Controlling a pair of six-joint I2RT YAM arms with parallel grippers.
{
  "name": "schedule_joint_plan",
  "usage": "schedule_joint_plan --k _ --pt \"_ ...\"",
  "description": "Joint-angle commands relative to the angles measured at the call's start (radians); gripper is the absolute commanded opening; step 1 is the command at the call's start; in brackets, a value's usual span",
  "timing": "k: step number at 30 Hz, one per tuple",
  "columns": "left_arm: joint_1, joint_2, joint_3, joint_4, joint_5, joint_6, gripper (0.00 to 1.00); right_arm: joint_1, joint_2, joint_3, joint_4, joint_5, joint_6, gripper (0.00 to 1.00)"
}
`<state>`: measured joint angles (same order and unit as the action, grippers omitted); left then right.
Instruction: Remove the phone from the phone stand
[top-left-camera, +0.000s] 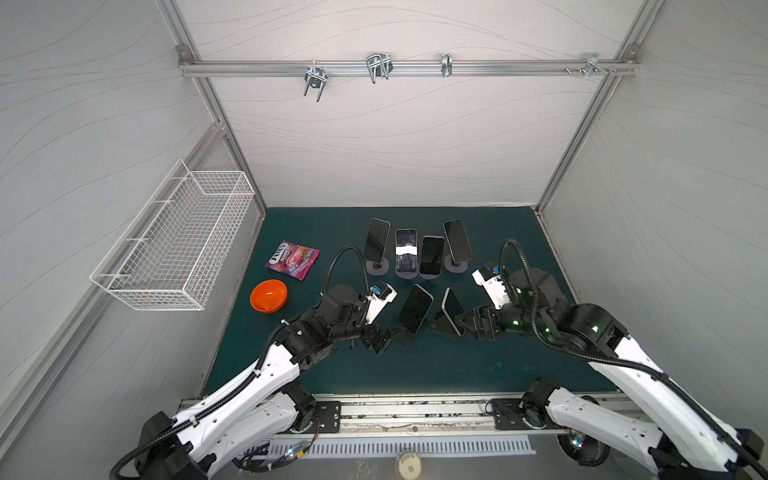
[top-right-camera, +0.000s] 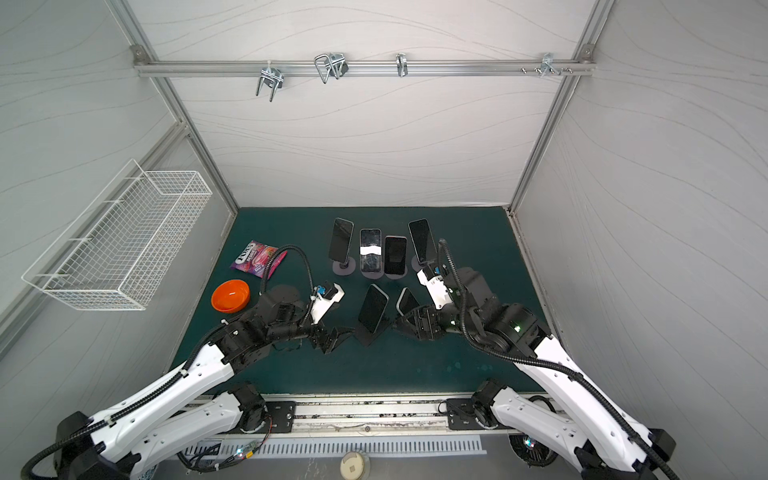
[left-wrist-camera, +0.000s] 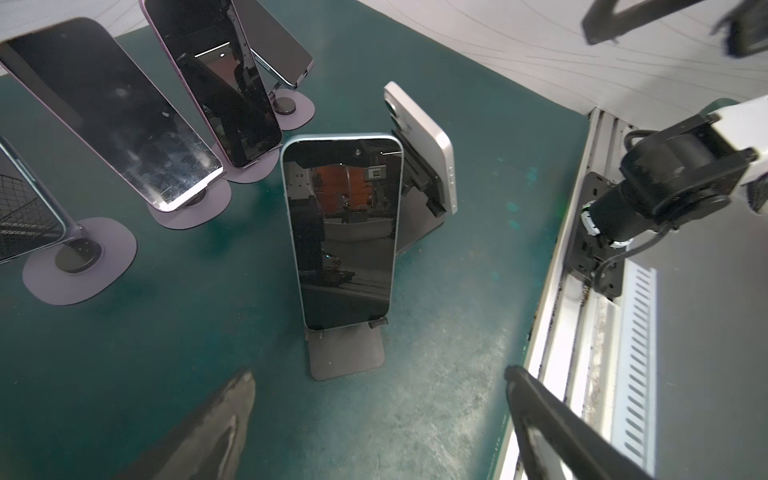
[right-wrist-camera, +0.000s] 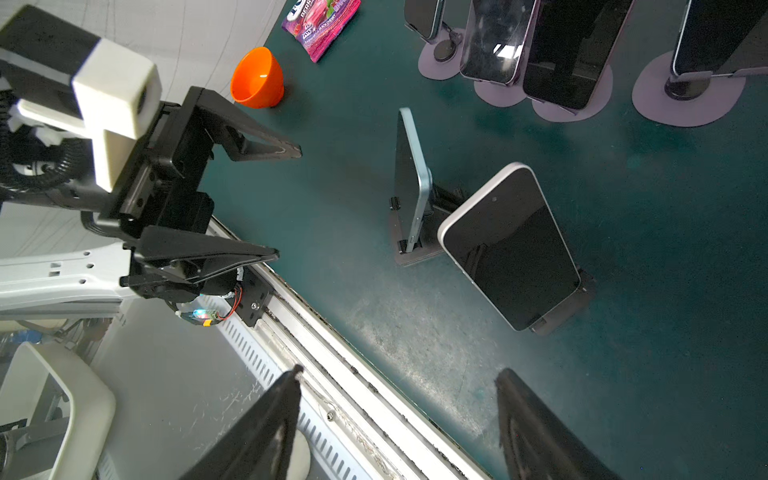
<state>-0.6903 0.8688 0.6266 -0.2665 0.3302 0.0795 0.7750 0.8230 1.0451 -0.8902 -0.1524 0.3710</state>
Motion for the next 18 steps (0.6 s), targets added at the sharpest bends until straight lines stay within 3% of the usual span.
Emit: schedule_joint_plan --k 1,18 --pt "-0.008 0.037 0.001 0.121 -0.025 0.023 0.95 0.004 -0.027 -0.016 0.015 0.022 0.022 0.76" --pt "-0.06 0.204 0.025 0.244 -0.029 0.041 0.99 0.005 -0.045 -0.052 0.02 0.047 -0.009 0.8"
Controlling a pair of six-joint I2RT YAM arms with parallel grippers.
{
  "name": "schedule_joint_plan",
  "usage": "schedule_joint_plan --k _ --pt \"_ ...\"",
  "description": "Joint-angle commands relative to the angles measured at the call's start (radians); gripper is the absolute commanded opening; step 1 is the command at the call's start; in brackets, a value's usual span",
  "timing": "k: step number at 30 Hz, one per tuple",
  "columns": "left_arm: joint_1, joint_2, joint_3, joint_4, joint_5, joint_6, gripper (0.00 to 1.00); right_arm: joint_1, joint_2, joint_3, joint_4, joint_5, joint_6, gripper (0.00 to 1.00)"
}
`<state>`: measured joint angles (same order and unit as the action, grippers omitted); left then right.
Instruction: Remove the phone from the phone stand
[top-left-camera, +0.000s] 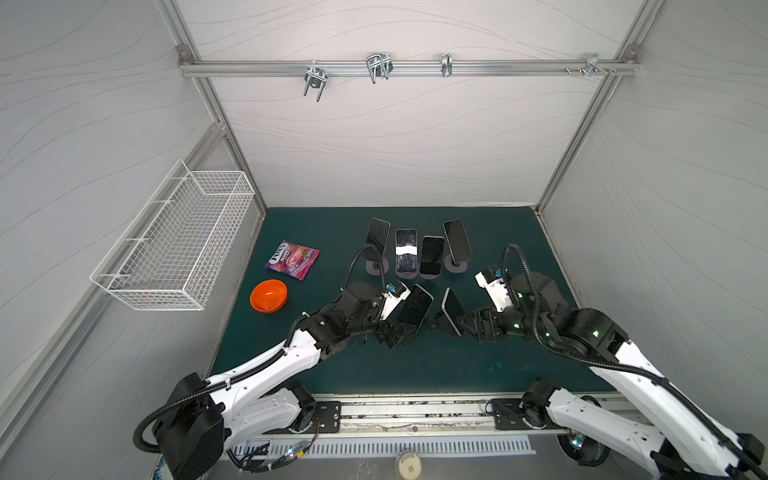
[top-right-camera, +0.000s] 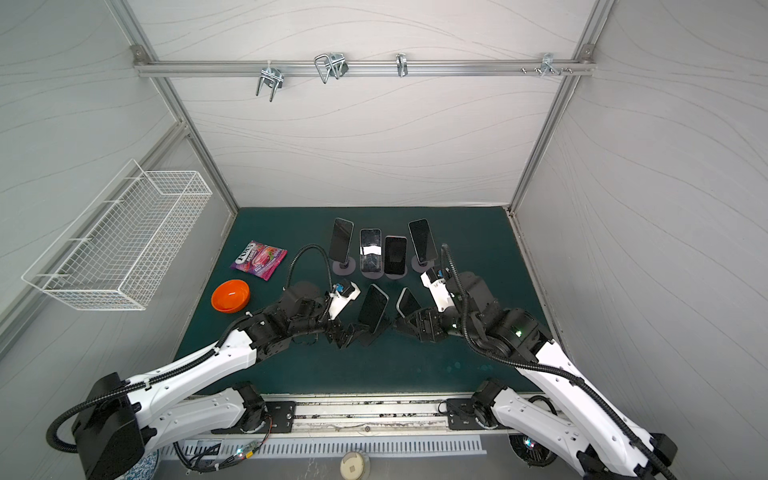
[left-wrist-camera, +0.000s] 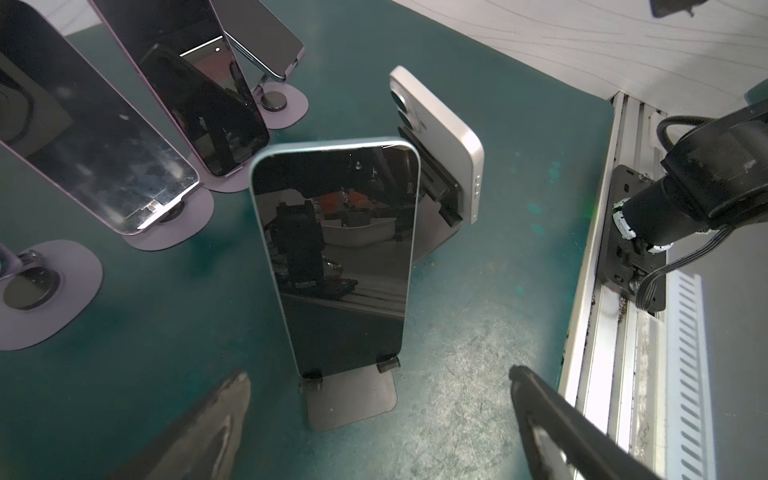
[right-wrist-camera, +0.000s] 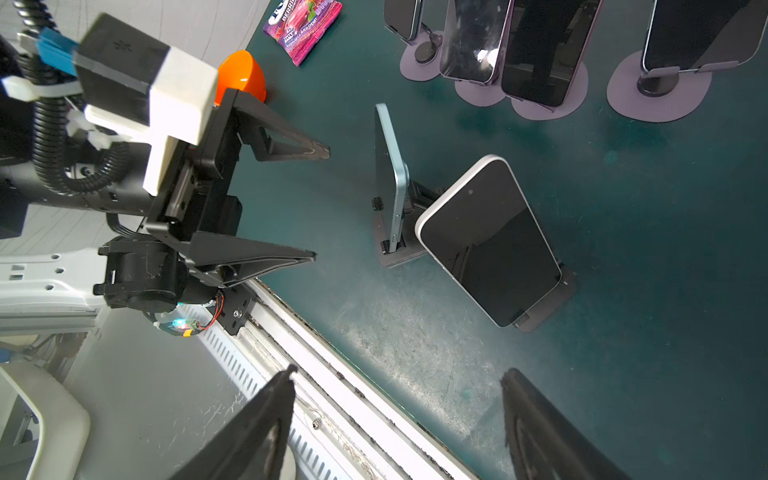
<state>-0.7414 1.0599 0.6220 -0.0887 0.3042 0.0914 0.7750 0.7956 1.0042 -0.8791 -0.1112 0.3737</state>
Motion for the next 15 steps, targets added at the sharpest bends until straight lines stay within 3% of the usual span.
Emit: schedule_joint_plan --k 1,15 --pt "-0.01 0.017 0.029 0.074 -0.003 0.024 0.99 0.005 -0.019 -0.015 0.011 0.007 -0.012 0.8" --pt "-0.013 0.067 0.033 0.128 -0.022 0.037 0.99 0.005 -0.025 -0.01 0.009 0.042 -0.046 0.85"
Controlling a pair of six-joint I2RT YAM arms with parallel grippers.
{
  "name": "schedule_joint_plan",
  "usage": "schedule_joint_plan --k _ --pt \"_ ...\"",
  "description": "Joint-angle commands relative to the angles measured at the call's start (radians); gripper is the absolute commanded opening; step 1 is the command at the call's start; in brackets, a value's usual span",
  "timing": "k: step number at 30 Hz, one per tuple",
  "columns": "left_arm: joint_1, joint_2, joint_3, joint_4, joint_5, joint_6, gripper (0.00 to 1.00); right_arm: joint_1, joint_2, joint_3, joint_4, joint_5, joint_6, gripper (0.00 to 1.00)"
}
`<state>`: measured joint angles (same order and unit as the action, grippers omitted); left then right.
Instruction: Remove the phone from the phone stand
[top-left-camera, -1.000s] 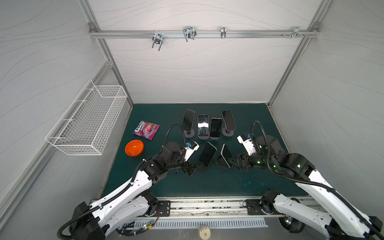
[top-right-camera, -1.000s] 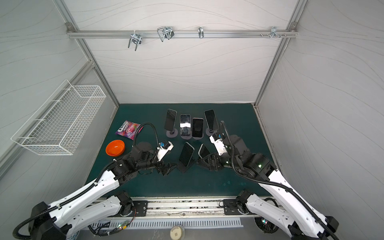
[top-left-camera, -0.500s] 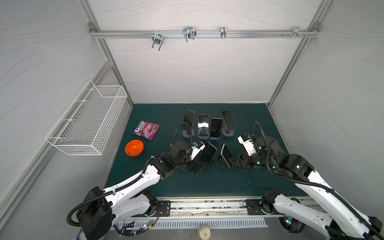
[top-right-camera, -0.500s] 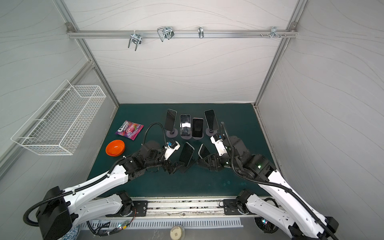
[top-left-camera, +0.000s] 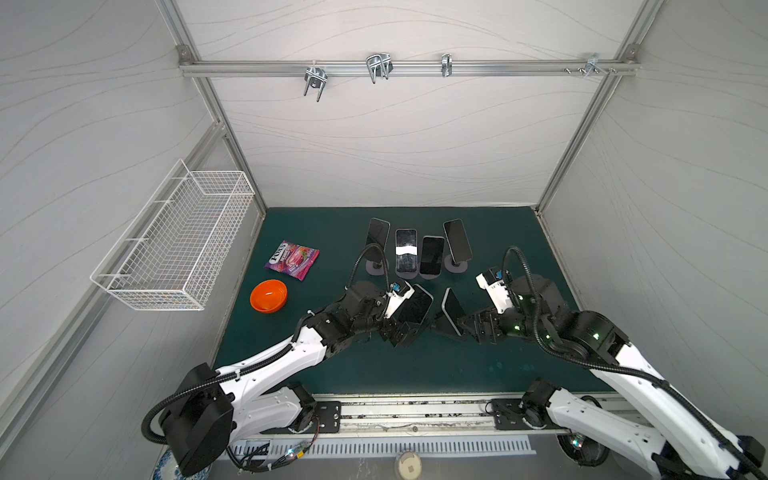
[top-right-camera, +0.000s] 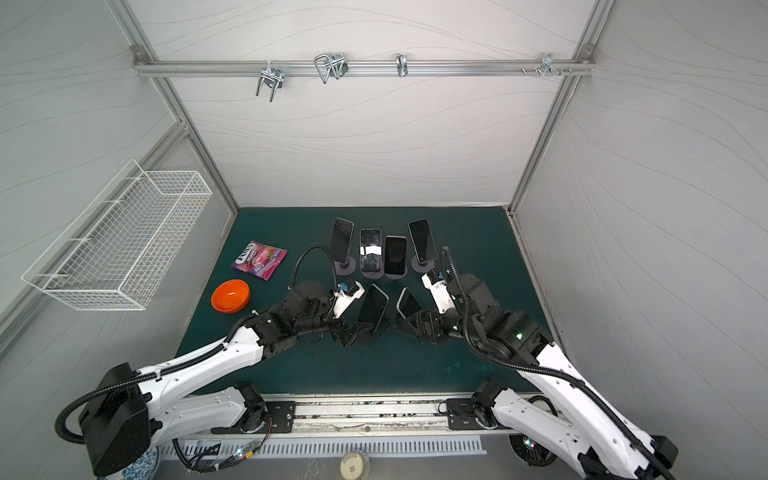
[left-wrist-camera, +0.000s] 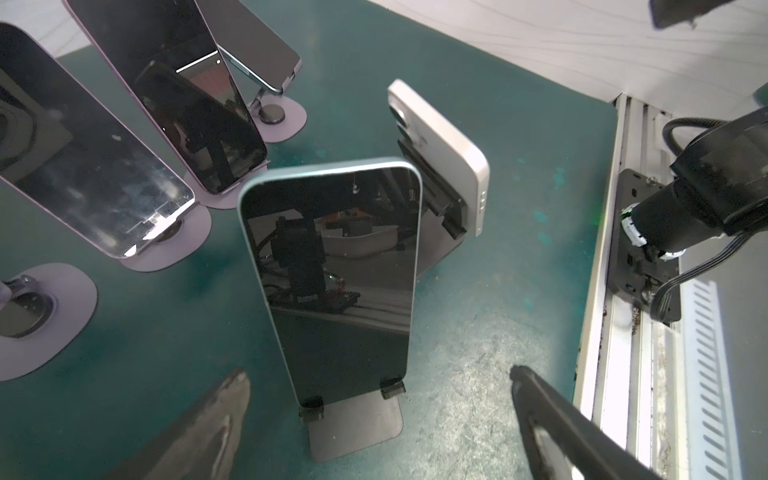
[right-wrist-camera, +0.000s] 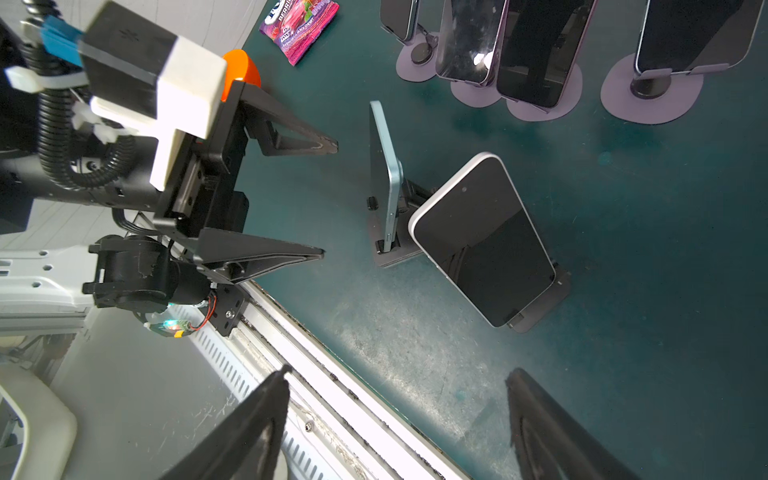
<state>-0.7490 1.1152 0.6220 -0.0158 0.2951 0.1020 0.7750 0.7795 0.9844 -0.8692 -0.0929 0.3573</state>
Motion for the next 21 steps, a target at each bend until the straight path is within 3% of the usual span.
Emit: schedule_joint_plan --k 1,8,21 --pt "-0.004 0.019 0.034 0.06 -0.012 0.029 0.99 0.005 -0.008 0.013 -0.003 0.031 -0.037 0.86" --pt "-0.006 0.076 0.059 0.091 -0.002 0.03 0.99 0.004 -0.016 0.023 -0.004 0.087 -0.1 0.99" --pt "-0.009 0.133 0.093 0.124 -0.024 0.047 0.99 0.004 -0.017 0.028 0.004 0.117 -0.141 0.99"
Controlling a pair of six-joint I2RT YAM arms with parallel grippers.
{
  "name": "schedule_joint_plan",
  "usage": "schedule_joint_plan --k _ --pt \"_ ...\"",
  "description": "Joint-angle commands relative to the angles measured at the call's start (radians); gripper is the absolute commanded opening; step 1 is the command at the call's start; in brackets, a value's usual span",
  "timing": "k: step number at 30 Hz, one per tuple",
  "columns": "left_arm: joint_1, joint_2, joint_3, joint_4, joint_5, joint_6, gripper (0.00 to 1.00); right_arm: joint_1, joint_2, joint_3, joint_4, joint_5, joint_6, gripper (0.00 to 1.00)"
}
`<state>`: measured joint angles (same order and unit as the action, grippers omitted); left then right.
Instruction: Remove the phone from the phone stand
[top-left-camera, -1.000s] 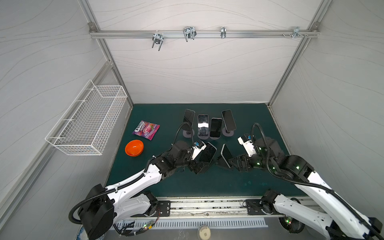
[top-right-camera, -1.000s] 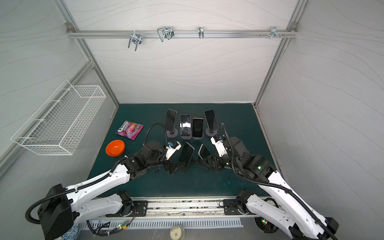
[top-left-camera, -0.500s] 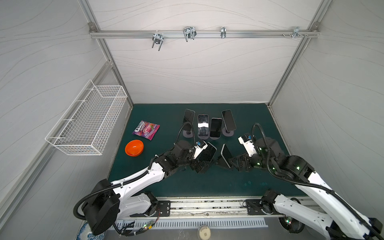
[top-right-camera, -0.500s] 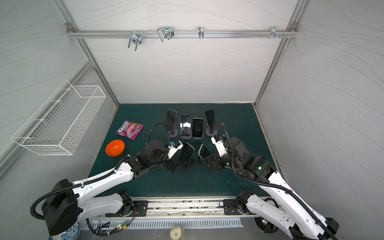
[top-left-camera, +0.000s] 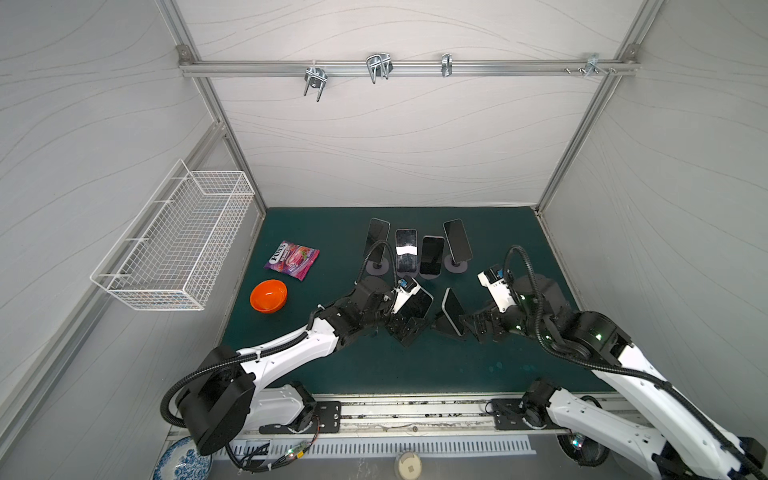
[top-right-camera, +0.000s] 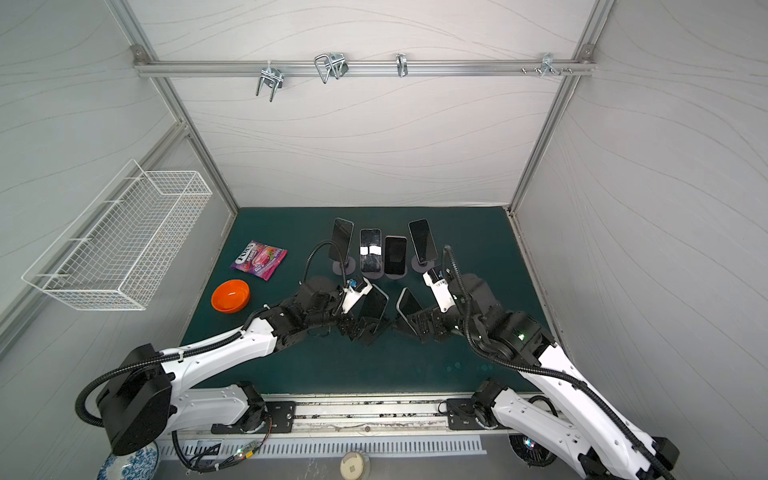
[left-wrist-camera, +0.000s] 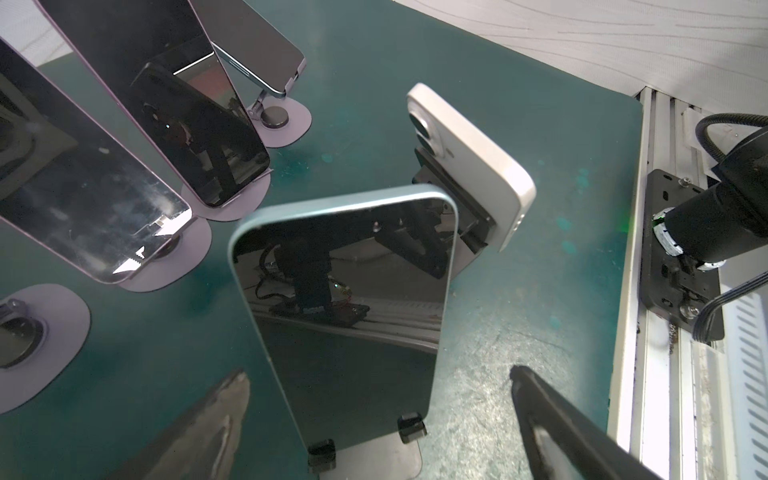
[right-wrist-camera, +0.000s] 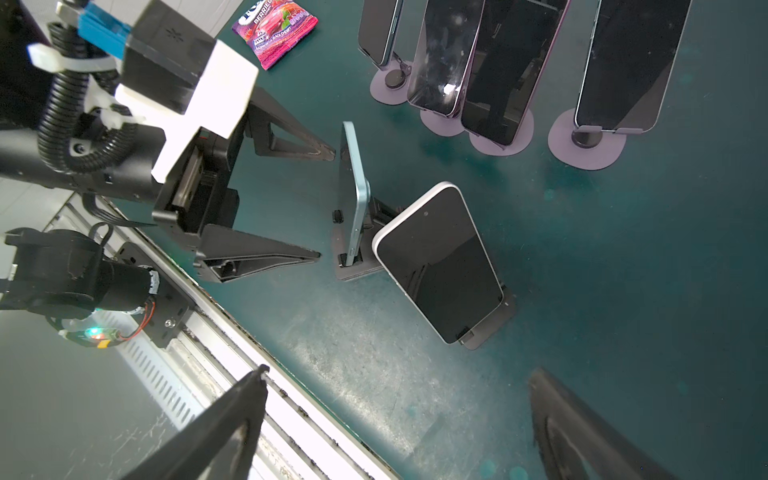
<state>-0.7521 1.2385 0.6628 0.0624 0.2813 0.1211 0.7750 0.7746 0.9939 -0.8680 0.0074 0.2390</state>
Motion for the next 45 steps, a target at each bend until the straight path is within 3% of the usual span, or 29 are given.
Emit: schedule_joint_plan --k 1,11,22,36,45 --pt "-0.005 0.012 0.052 0.048 -0.013 0.028 0.99 0.004 -0.013 0.017 0.004 0.018 -0.024 0.99" --pt "-0.005 0.031 0.055 0.064 -0.054 0.032 0.99 0.004 -0.011 0.021 0.01 0.029 -0.041 0.99" --pt "-0.005 0.065 0.083 0.075 -0.018 0.054 0.99 0.003 -0.003 0.025 0.011 0.031 -0.059 0.99" --pt "-0.012 0.07 0.073 0.08 0.007 0.054 0.99 0.004 0.024 0.009 0.059 -0.116 -0.071 0.89" --pt "-0.019 0.076 0.071 0.083 -0.028 0.055 0.99 0.004 0.04 0.009 0.058 -0.103 -0.07 0.91"
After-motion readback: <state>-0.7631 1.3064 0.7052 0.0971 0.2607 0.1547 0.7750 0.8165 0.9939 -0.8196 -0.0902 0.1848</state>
